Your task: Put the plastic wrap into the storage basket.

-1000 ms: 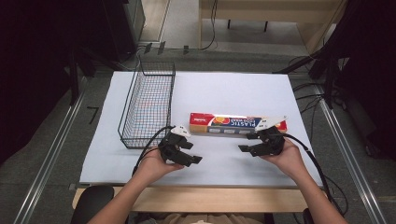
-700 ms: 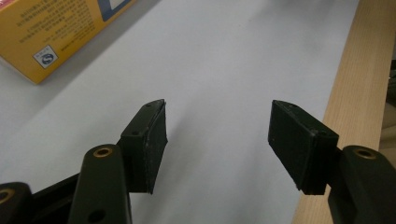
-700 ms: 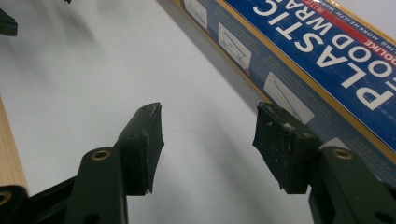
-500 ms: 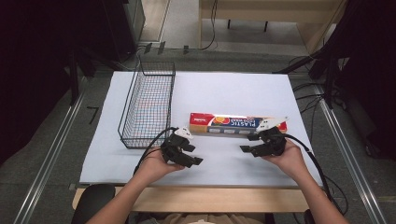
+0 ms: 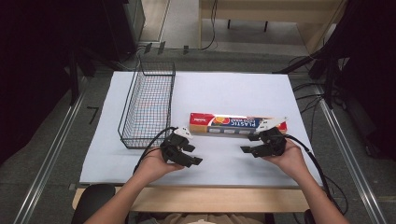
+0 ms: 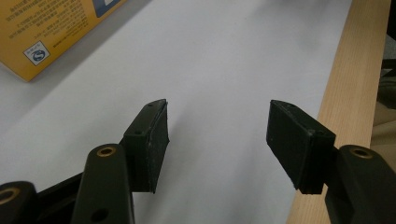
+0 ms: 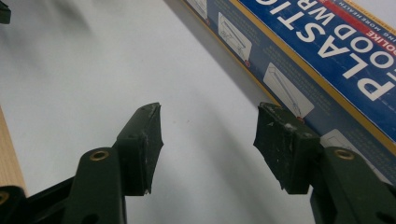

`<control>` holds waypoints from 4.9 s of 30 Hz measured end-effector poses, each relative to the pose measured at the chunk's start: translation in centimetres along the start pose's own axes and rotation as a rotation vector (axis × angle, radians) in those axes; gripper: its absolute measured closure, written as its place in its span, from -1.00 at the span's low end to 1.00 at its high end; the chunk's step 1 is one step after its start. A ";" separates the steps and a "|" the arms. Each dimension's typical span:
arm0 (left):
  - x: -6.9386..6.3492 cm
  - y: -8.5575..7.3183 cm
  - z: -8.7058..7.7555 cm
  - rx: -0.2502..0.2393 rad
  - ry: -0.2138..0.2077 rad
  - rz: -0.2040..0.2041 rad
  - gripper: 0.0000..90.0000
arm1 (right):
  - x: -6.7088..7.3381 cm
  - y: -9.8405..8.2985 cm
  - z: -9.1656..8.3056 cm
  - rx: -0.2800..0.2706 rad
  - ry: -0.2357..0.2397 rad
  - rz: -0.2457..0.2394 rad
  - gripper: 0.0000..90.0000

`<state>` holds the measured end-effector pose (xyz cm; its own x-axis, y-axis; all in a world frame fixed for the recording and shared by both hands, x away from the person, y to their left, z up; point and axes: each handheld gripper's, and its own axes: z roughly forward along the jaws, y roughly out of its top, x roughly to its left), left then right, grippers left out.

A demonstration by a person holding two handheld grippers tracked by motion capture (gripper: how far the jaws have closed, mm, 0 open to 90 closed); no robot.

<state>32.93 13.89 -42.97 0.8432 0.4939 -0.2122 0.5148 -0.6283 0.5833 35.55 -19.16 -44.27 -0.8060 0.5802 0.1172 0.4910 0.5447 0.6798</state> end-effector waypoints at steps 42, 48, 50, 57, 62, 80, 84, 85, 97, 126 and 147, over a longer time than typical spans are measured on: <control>-0.5 0.2 -0.7 -0.022 -0.004 0.040 -0.18 | -6.9 5.7 -1.9 0.084 0.005 -0.095 -0.23; -0.5 0.0 -0.8 -0.021 -0.006 0.040 -0.17 | -7.9 5.6 -0.5 0.102 0.023 -0.139 -0.25; -0.4 -0.1 -0.8 -0.024 -0.002 0.031 -0.17 | -7.9 5.6 -0.1 0.116 0.015 -0.154 -0.27; -0.6 -0.4 -0.9 -0.007 0.019 0.033 -0.18 | -7.9 5.3 1.4 0.154 0.023 -0.183 -0.42; -0.5 -0.9 -1.1 -0.005 0.022 0.022 -0.19 | -8.1 4.8 2.3 0.185 0.025 -0.222 -0.44; -0.6 -1.6 -1.4 0.001 0.028 0.002 -0.19 | -8.7 4.0 3.7 0.263 0.029 -0.327 -0.29; -0.4 -1.6 -1.4 0.001 0.029 -0.001 -0.19 | -8.6 3.9 3.2 0.257 0.040 -0.356 -0.19; -0.4 -1.6 -1.4 -0.001 0.026 -0.004 -0.19 | -8.5 3.9 3.1 0.258 0.039 -0.367 -0.19; -0.3 -1.6 -1.8 -0.017 0.026 -0.009 -0.19 | -8.0 3.7 2.6 0.265 0.138 -0.323 -0.09; -1.1 0.2 -3.2 -0.023 0.010 0.065 -0.24 | -4.5 2.5 -1.9 0.221 0.096 -0.259 -0.08; -2.0 1.7 -4.7 -0.003 -0.022 0.119 -0.37 | -0.8 1.4 -1.2 0.290 0.156 -0.320 -0.08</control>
<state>31.41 14.67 -37.90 0.9016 0.4027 -0.1579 0.4101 -0.6797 0.6081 36.50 -19.62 -42.54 -0.9615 0.2688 0.0569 0.2632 0.8415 0.4719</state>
